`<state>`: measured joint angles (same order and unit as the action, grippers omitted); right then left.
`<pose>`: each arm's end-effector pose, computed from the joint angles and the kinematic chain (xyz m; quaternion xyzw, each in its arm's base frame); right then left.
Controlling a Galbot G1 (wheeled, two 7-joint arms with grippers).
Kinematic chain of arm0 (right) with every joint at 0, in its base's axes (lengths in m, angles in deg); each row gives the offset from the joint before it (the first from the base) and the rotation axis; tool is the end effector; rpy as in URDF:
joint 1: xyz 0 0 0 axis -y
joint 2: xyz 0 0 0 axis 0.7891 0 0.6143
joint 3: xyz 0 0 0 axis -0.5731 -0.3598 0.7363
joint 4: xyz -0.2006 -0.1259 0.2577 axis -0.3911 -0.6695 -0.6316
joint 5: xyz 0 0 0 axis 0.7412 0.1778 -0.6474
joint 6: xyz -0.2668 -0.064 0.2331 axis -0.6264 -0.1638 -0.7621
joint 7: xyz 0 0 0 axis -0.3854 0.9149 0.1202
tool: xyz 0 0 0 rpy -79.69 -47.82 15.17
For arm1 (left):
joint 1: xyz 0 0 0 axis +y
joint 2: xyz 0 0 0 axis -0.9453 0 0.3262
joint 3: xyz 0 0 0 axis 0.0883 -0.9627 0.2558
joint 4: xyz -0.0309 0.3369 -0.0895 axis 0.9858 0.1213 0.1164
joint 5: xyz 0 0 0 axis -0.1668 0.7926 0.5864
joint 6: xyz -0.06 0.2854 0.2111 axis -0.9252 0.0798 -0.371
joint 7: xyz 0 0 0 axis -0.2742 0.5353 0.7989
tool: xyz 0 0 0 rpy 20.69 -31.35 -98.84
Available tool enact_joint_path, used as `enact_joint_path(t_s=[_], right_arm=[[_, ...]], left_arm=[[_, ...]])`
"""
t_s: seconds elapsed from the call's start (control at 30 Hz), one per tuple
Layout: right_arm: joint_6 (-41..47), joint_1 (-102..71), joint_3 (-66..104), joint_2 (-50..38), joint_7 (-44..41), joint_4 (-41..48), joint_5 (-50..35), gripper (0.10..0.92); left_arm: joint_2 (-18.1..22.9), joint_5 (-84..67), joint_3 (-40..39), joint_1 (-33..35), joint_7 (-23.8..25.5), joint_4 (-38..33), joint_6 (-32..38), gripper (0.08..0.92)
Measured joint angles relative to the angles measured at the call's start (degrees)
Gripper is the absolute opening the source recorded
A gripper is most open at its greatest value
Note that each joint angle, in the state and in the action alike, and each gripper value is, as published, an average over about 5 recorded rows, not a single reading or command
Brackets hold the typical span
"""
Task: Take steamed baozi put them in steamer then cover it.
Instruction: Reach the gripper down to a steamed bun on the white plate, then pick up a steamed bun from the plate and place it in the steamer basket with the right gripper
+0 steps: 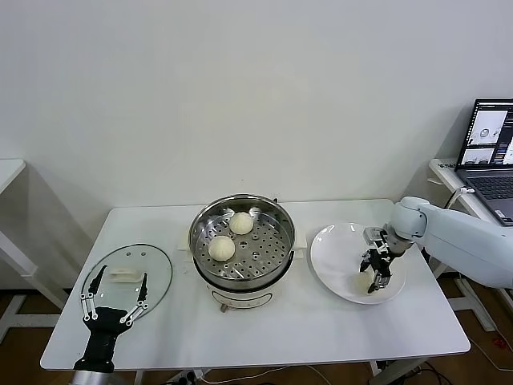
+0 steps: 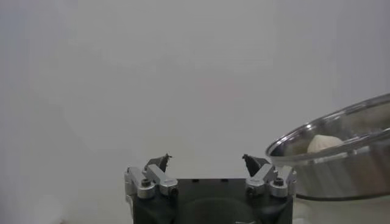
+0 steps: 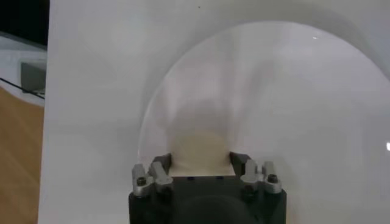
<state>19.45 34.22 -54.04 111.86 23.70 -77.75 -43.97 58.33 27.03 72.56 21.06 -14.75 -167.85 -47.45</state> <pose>0.5408 -0.1618 -0.2222 0.5547 -0.5077 0.4820 0.4496 0.1355 0.1011 -0.3318 0.0038 0.9716 0.2144 0.0996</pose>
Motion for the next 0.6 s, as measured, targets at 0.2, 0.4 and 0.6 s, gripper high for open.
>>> enact_joint_path(t_s=[0.2,0.4,0.6], right_arm=[[-1.17,3.27,-0.04,0.97,-1.51,-0.89,0.07,0.637],[-4.72,11.07,-1.91,3.02,-3.97,-3.19,-0.95,0.636],[-12.03,20.19,-3.37,7.18,-5.67,-5.78,-1.10,0.640]], left_arm=[[-0.25,-0.02,-0.05,-0.30,-0.01,-0.28,-0.01,0.823],[-0.69,-0.19,-0.07,-0.65,-0.08,-0.45,-0.03,0.823],[-1.04,-0.32,-0.18,-0.69,-0.17,-0.67,0.06,0.823]])
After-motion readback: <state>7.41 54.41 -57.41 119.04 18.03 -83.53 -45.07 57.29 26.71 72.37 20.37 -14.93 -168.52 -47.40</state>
